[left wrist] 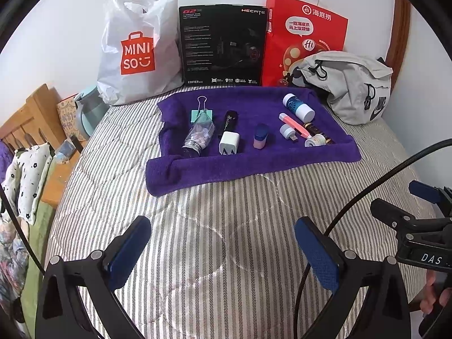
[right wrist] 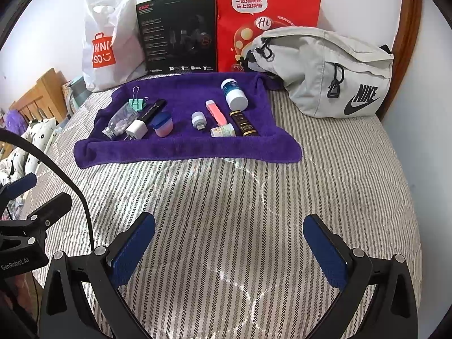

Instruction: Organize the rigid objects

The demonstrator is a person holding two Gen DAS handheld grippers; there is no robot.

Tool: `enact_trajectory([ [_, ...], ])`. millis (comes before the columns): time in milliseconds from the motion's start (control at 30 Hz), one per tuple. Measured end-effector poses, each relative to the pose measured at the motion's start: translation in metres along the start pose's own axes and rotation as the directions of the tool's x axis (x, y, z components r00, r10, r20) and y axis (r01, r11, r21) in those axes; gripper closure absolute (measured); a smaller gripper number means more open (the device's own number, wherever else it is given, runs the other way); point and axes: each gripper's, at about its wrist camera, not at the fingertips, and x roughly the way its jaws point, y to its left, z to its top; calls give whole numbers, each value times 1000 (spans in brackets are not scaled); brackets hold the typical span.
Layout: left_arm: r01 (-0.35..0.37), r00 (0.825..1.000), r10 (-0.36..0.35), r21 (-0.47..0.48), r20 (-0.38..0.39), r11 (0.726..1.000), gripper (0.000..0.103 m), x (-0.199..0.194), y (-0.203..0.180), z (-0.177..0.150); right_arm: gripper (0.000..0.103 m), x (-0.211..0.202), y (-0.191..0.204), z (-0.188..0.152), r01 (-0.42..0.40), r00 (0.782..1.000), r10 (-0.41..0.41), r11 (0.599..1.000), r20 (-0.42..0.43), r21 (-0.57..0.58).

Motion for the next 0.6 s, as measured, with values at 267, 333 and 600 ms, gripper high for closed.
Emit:
enact_trajectory([
  [267, 0, 1000, 0, 4, 2, 1000, 0, -4, -1, -2, 0, -4, 1, -1, 5, 1000, -5, 1000, 0, -2],
  [333, 2, 1000, -2, 4, 5, 1000, 0, -5, -1, -2, 0, -5, 1, -2, 6, 1000, -6, 1000, 0, -3],
  [600, -4, 1000, 4, 7, 9, 1000, 0, -9, -2, -3, 0, -9, 1, -4, 7, 1000, -7, 1000, 4, -6],
])
